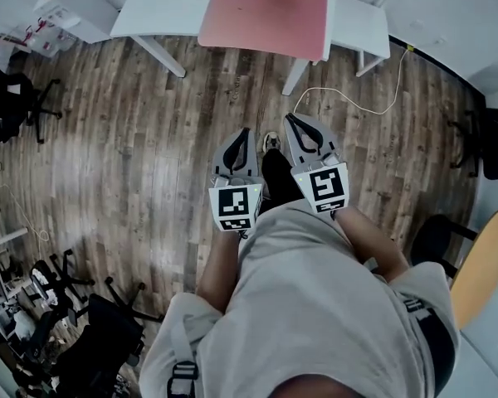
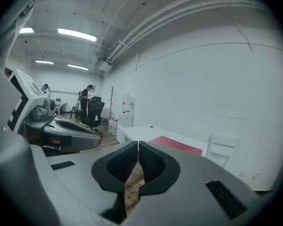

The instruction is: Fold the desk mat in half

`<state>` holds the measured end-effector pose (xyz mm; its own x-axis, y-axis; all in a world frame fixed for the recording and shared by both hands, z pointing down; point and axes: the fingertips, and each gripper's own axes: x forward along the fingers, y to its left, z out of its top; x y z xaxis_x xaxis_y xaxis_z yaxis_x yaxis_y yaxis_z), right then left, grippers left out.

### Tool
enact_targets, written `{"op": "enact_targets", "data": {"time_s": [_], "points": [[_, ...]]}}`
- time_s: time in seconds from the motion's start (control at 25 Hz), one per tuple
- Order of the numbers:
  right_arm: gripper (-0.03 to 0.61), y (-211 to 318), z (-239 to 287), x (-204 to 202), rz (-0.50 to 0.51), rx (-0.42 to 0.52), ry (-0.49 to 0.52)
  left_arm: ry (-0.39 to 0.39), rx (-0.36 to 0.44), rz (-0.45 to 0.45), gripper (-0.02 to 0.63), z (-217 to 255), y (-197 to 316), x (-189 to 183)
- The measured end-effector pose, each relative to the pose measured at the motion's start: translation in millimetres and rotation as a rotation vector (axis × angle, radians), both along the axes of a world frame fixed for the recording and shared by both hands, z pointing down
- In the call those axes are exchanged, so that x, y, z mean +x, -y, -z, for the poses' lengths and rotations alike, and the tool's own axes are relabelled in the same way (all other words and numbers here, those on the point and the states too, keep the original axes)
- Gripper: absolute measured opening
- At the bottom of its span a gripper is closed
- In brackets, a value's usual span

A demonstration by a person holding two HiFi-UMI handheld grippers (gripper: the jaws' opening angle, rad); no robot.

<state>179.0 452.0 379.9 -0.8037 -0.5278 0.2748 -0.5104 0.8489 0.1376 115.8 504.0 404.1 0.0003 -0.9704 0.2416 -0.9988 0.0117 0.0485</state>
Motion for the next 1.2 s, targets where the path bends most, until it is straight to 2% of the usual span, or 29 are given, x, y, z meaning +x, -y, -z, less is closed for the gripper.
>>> {"op": "enact_targets", "data": {"time_s": [0.24, 0.4, 0.68, 0.92, 1.2], "points": [[0.041, 57, -7, -49, 0.053, -0.001, -0.004, 0.044, -0.048, -0.002, 0.012, -9, 60, -44], [0.041, 97, -16, -61, 0.088, -0.001, -0.044, 0.046, -0.086, -0.003, 0.012, -17, 102, -59], [0.041, 157, -50, -53, 0.140, -0.040, -0.125, 0.057, -0.218, 0.014, 0.012, -52, 150, -76], [0.041, 192, -82, -40, 0.124, -0.046, -0.211, 0.094, -0.319, 0.023, 0.012, -79, 165, -95], [0.041, 214, -122, -15, 0.124, -0.037, -0.360, 0.165, -0.380, 0.008, 0.012, -105, 186, -109]]}}
